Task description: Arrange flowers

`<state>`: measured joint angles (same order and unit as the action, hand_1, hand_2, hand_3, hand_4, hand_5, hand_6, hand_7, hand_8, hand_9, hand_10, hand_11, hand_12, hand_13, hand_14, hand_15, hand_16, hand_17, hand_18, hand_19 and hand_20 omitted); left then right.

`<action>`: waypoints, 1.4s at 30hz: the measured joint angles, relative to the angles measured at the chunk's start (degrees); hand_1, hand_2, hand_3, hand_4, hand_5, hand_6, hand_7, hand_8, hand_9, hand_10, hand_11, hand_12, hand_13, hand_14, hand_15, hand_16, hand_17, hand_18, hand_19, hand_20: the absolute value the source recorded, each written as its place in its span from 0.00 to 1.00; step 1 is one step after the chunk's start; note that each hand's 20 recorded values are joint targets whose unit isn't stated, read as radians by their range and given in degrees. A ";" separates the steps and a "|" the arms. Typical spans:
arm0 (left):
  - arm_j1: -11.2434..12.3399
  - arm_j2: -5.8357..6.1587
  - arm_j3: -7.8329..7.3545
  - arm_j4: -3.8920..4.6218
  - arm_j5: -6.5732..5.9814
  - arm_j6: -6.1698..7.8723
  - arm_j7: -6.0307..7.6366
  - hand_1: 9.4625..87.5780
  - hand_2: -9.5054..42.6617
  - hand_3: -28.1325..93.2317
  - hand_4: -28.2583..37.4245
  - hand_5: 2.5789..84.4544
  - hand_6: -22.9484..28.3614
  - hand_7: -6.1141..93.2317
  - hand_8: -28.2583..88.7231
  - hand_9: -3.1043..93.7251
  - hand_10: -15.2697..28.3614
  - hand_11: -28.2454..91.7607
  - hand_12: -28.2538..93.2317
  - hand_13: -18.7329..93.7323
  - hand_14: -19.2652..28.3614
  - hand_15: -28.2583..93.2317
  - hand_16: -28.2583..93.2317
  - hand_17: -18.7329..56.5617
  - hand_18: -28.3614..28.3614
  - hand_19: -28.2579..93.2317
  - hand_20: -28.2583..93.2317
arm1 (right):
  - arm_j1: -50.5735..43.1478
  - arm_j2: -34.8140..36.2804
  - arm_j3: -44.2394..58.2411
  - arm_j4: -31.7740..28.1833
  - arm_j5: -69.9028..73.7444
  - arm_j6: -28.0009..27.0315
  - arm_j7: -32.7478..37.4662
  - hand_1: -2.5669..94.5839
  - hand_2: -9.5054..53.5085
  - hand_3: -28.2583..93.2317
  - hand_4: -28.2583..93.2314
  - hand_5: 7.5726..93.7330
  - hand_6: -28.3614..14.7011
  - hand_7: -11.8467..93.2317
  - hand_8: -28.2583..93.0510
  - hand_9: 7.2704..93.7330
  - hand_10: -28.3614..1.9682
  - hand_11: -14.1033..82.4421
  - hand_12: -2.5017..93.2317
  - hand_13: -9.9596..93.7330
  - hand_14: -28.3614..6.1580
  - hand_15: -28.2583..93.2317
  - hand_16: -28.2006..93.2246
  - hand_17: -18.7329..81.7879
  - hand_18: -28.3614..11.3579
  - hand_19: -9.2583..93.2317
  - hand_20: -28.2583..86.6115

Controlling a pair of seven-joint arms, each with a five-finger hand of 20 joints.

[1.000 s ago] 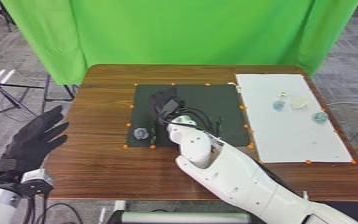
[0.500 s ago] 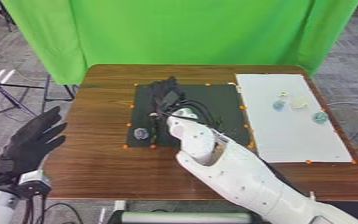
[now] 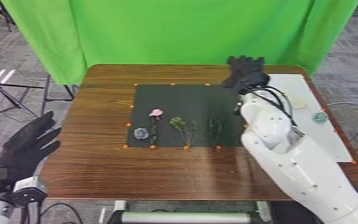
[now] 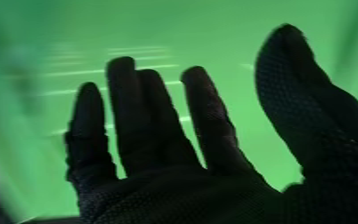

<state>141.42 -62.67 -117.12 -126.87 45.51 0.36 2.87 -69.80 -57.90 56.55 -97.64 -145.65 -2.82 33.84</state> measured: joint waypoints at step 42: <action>0.53 -0.40 -0.17 -0.09 0.03 0.09 0.19 0.18 0.13 0.81 0.00 0.27 0.48 0.24 0.16 0.22 0.55 0.33 0.38 0.29 0.65 0.39 0.29 0.10 0.81 0.52 0.31 | -22.84 14.63 21.62 6.28 5.66 9.62 -2.29 0.53 0.00 0.94 0.01 0.68 0.70 0.63 0.24 0.89 0.75 0.37 0.57 0.86 0.76 0.68 0.54 0.49 0.23 0.87 0.69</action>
<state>141.95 -63.07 -117.29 -126.96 45.54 0.45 3.06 -92.64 -43.28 78.17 -91.36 -139.99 6.80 31.54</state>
